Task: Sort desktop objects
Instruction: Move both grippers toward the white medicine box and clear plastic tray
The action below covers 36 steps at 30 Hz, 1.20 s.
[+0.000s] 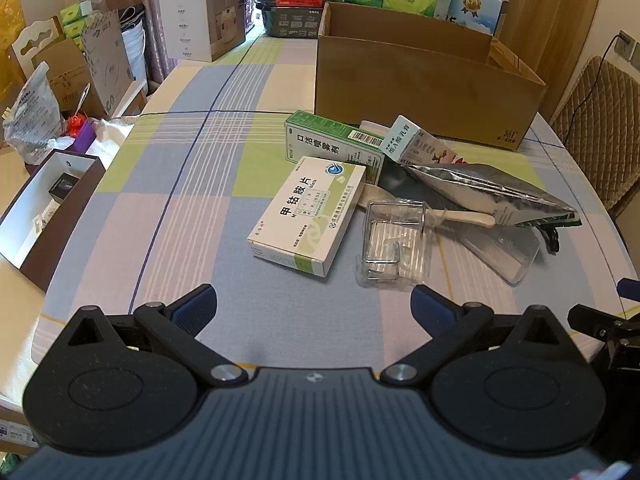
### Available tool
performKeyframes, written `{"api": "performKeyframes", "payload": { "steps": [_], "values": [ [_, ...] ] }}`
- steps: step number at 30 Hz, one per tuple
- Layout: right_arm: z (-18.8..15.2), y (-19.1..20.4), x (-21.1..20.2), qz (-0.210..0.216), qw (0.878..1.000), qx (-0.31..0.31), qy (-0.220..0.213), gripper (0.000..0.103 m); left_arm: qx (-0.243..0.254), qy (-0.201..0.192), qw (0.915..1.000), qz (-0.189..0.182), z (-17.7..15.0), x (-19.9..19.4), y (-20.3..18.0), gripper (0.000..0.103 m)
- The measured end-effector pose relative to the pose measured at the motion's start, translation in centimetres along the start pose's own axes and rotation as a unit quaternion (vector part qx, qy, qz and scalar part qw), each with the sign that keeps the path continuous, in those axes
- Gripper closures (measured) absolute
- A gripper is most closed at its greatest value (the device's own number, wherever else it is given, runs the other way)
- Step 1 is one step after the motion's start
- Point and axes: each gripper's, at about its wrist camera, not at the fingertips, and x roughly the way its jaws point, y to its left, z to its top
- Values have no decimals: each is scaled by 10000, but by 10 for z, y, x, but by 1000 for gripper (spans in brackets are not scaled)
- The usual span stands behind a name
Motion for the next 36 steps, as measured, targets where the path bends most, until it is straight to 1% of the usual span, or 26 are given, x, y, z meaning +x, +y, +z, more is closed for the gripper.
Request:
{"api": "performKeyframes", "payload": {
  "steps": [7, 15, 23, 26, 28, 30, 32, 34, 36],
  "values": [
    [0, 1, 1, -46, 10000, -40, 37, 2, -70, -15, 10000, -67, 0, -1, 3, 1],
    [0, 3, 2, -86, 9999, -64, 49, 2, -184, -74, 9998, -31, -1, -3, 8, 1],
    [1, 4, 4, -93, 9999, -109, 76, 2, -176, 6, 9998, -74, 0, -5, 13, 1],
    [0, 8, 3, 58, 9997, -250, 56, 2, -21, 114, 9998, -144, 2, -5, 14, 1],
    [-1, 14, 1, 71, 9990, -432, -8, 2, 162, 132, 9996, -196, 3, -6, 14, 1],
    [-2, 20, 1, 120, 9982, -579, -116, 2, 292, 65, 9986, -447, 3, -8, 16, 2],
    [-2, 22, 3, 386, 9972, -632, -122, 2, 387, 67, 9977, -547, 5, -8, 18, 2],
    [1, 22, 12, 730, 9953, -639, 64, 2, 531, 69, 9968, -598, 10, -5, 19, 1],
    [3, 20, 19, 910, 9935, -663, 173, 2, 675, 71, 9958, -618, 14, -2, 19, 1]
  ]
}}
